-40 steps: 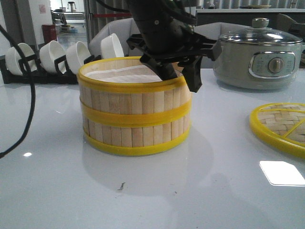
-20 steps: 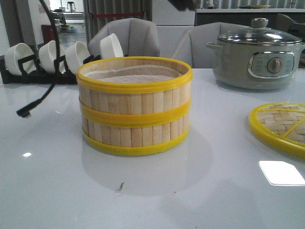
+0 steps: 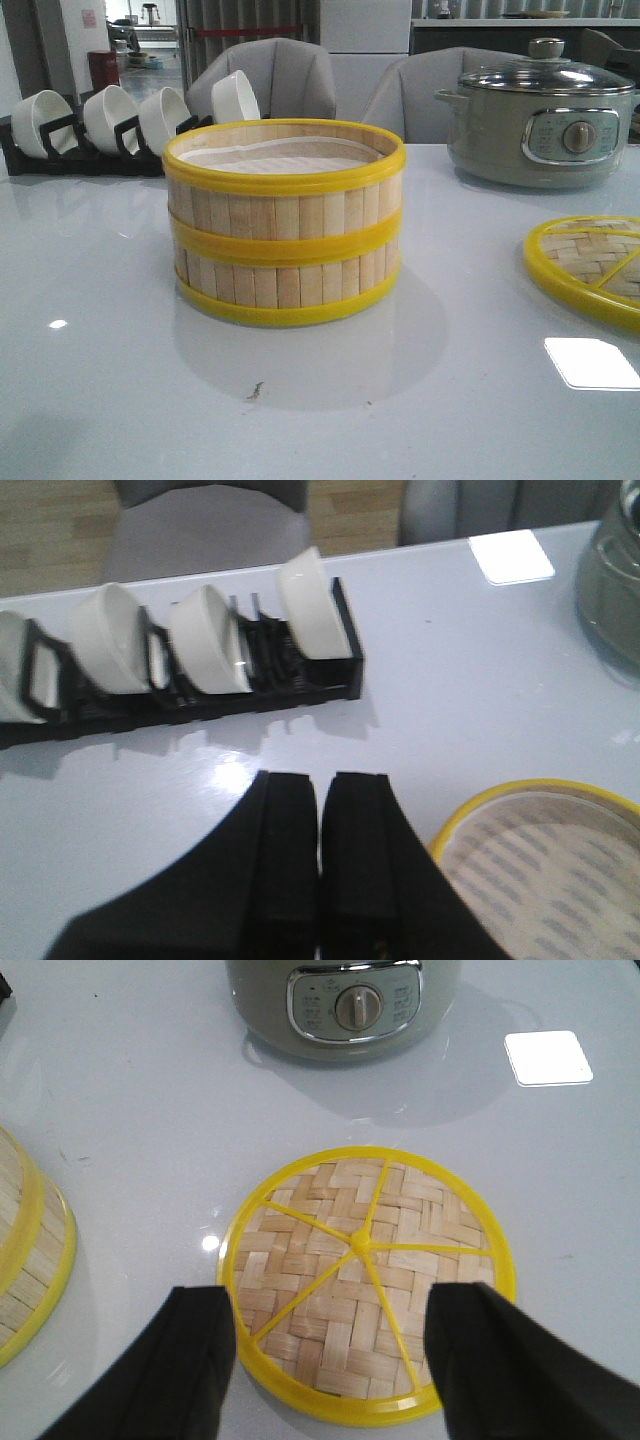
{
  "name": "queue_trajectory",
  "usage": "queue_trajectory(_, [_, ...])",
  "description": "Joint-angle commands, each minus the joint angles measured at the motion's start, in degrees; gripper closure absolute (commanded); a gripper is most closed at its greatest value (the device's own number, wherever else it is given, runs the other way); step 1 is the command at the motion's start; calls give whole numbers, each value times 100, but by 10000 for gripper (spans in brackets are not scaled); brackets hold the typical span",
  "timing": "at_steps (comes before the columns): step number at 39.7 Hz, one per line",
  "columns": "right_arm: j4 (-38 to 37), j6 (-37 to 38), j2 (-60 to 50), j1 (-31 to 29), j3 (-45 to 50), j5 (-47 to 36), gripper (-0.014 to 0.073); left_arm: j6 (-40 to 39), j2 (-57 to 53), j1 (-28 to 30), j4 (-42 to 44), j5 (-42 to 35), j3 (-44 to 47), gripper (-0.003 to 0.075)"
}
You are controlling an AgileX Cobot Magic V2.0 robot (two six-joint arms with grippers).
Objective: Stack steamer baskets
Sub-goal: 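Open the left gripper and raise it away from the stack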
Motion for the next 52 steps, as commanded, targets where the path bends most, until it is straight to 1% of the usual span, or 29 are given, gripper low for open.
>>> queue_trajectory(1, [19, -25, -42, -20, -209, -414, 75, 0, -743, 424, -318, -281, 112, 628])
queue_trajectory(5, [19, -25, -42, -20, -209, -414, 75, 0, -1284, 712, -365, -503, 740, 628])
queue_trajectory(8, [19, -25, -42, -20, -209, -414, 75, 0, -1771, 812, -365, -779, 1295, 628])
queue_trajectory(20, [51, -25, -42, 50, -209, -402, 75, 0, -3714, 848, -365, -2100, 4250, 628])
queue_trajectory(25, [51, -25, -42, 50, -209, -402, 75, -17, -4411, 677, -365, -2570, 5400, 628])
queue_trajectory(32, [51, -25, -42, 50, -209, -391, 75, -17, -5176, 107, -365, -3101, 6742, 629])
queue_trajectory(36, [51, -25, -42, 50, -209, -375, 75, -17, -5618, -70, -338, -3363, 7340, 636])
queue_trajectory(43, [51, -25, -42, 50, -209, -359, 75, -17, -6362, -82, -303, -3797, 8211, 636])
queue_trajectory(52, [51, -25, -42, 50, -203, -261, 75, -17, -6651, -82, -303, -3890, 8712, 636])
